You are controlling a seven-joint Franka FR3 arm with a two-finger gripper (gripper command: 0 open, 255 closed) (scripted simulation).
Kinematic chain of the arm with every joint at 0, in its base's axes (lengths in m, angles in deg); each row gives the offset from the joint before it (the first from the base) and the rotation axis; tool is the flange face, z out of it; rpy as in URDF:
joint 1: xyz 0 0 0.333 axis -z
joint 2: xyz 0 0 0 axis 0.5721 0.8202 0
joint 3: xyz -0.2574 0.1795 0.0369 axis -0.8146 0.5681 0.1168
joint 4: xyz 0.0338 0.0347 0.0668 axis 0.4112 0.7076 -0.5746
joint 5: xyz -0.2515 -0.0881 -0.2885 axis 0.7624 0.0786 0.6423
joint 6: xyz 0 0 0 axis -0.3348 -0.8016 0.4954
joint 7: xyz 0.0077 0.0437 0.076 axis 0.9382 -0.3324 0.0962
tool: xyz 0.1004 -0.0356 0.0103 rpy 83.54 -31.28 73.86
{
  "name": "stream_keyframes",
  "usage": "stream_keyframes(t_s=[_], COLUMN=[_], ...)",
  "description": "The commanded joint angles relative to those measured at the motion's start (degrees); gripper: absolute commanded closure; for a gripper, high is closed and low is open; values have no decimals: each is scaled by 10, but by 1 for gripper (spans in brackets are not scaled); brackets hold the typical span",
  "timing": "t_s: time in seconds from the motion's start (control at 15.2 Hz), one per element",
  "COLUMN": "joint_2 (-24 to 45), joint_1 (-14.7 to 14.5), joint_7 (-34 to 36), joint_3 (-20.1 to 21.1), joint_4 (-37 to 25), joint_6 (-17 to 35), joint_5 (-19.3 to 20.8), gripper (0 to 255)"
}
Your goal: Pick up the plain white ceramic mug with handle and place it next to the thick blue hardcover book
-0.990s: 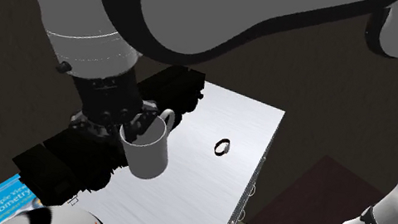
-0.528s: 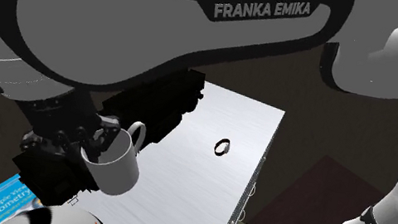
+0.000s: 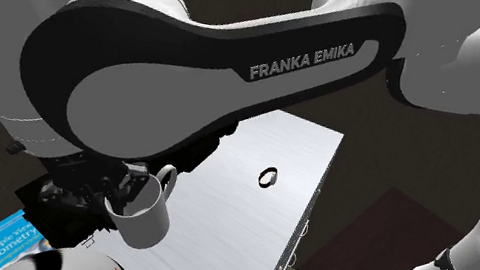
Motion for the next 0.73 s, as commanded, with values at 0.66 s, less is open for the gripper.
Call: stream_keyframes(t_s=[0.66], joint_2=[12], joint_1=[21], joint_7=[21], joint_3=[-6], joint_4=[84], joint_6=[84], joint_5=[13], gripper=[255])
